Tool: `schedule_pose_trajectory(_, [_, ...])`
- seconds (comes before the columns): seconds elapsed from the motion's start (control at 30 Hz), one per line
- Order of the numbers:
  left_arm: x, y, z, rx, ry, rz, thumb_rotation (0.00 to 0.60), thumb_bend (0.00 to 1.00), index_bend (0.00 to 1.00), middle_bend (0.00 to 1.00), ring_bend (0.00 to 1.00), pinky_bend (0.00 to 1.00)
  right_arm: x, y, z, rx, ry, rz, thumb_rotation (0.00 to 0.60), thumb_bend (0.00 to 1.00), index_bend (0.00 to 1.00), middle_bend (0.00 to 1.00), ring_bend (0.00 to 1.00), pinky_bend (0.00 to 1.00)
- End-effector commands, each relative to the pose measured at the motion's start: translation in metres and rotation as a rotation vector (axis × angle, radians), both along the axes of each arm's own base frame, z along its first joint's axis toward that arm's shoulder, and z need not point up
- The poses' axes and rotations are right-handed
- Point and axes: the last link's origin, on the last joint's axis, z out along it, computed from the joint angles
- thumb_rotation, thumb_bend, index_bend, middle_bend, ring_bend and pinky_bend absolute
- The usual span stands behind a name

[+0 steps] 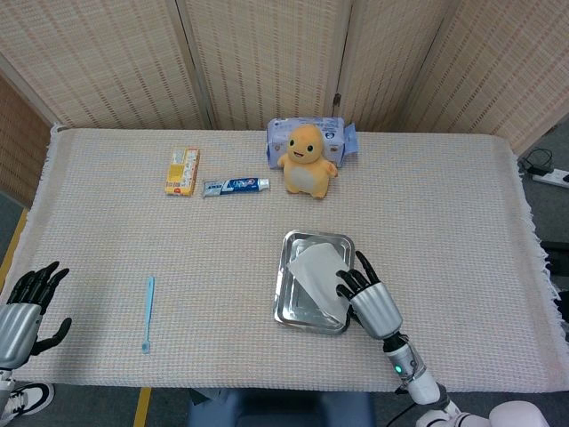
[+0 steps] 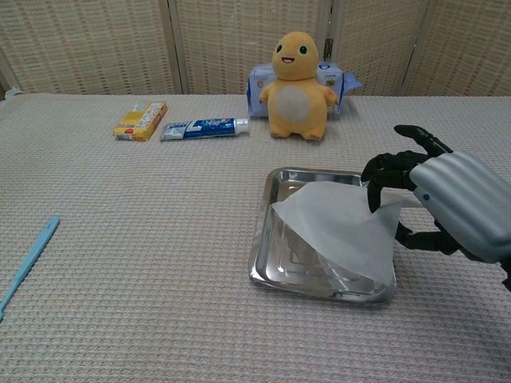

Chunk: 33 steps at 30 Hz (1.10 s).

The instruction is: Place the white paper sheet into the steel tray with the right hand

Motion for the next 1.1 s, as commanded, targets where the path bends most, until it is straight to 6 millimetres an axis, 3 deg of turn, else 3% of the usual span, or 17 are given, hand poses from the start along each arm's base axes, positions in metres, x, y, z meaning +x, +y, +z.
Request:
schedule_pose_trajectory(0.03, [0.0, 0.0, 0.001, 0.001, -0.002, 0.0, 0.6, 0.46, 0.0, 0.0, 0.03, 0.0, -0.008, 0.01, -0.002, 0.023, 0.048, -0.015, 0.6, 0.59, 0.68, 0.36, 0.33, 0.0])
schedule_pose_trajectory(0.23, [0.0, -0.001, 0.002, 0.001, -0.004, -0.001, 0.6, 0.46, 0.0, 0.0, 0.03, 0.0, -0.014, 0.015, 0.003, 0.011, 0.043, -0.028, 0.6, 0.59, 0.68, 0.35, 0.33, 0.0])
schedule_pose_trajectory(0.47, [0.0, 0.0, 0.0, -0.002, 0.001, 0.0, 0.6, 0.46, 0.0, 0.0, 0.03, 0.0, -0.014, 0.001, 0.01, -0.034, 0.01, -0.053, 0.6, 0.59, 0.68, 0.35, 0.32, 0.0])
schedule_pose_trajectory(0.7, [-0.002, 0.002, 0.0, 0.002, 0.003, 0.008, 0.6, 0.46, 0.0, 0.0, 0.03, 0.0, -0.029, 0.01, 0.01, 0.003, 0.082, -0.062, 0.6, 0.59, 0.66, 0.31, 0.29, 0.0])
schedule_pose_trajectory(1.1, [-0.001, 0.002, -0.001, 0.001, 0.008, 0.008, 0.6, 0.46, 0.0, 0.0, 0.03, 0.0, -0.036, 0.011, 0.022, 0.025, 0.125, -0.075, 0.6, 0.59, 0.28, 0.12, 0.17, 0.0])
